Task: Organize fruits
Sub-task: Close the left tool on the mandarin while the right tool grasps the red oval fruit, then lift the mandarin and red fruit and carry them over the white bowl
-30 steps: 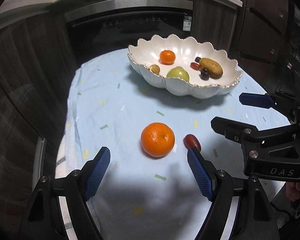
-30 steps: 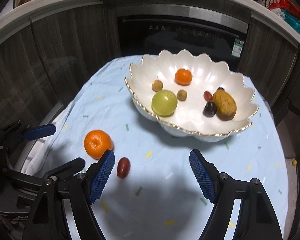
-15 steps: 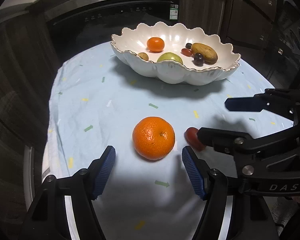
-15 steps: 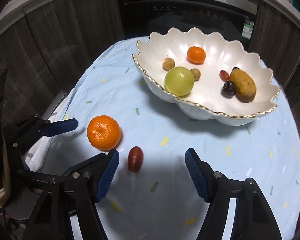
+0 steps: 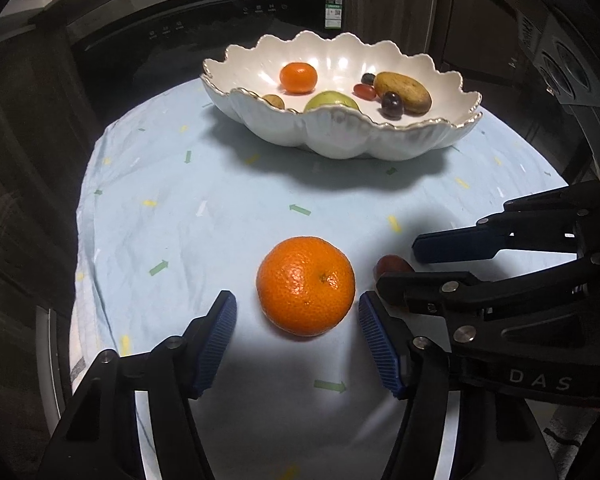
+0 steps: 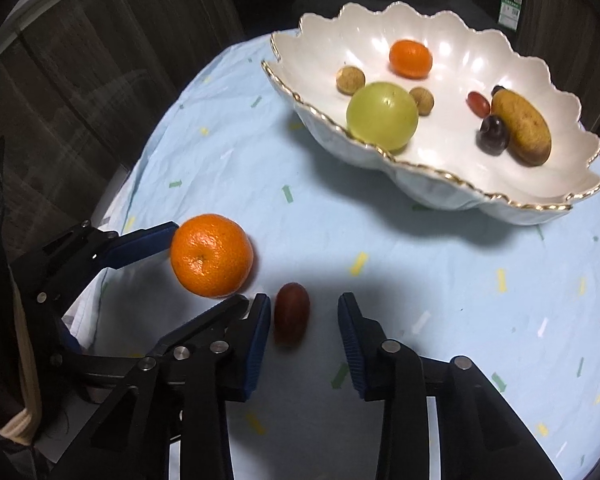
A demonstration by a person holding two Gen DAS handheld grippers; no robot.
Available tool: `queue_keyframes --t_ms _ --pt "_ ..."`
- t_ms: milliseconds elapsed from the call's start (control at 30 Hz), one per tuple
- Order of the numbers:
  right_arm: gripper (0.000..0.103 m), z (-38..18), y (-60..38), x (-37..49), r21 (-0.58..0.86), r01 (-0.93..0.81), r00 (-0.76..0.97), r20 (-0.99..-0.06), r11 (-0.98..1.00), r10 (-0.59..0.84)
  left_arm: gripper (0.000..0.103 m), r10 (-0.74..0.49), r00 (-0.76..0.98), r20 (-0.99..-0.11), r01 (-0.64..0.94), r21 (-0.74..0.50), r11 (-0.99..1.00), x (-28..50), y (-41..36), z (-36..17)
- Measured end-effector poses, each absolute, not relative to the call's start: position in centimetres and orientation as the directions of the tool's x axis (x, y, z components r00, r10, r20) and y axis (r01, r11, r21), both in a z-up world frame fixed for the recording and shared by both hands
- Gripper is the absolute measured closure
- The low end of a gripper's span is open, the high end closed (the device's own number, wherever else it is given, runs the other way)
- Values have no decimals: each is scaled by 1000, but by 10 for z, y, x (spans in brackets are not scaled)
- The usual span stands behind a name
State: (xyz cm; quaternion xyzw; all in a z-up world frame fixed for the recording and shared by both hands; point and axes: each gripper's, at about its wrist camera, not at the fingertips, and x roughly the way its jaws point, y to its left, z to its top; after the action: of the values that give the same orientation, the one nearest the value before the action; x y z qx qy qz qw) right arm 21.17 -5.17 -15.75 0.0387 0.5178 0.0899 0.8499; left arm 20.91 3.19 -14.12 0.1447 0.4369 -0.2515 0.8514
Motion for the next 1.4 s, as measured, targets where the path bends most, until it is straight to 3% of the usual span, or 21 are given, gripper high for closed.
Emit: queue_keyframes --t_ms 167,300,433,1400 --pt "72 -159 -47 215 147 -120 445 -876 982 186 46 -305 483 -821 561 22 828 211 29 -145" --pt "83 -159 -42 218 155 -131 441 -876 979 198 53 -313 483 -818 572 25 820 211 26 -145" --pt "83 -160 -41 220 161 -136 447 -871 978 205 59 -310 490 -814 576 35 817 209 24 -144" --pt "84 -111 -74 186 183 -136 549 -804 974 228 60 -285 538 -794 507 34 861 189 13 -102"
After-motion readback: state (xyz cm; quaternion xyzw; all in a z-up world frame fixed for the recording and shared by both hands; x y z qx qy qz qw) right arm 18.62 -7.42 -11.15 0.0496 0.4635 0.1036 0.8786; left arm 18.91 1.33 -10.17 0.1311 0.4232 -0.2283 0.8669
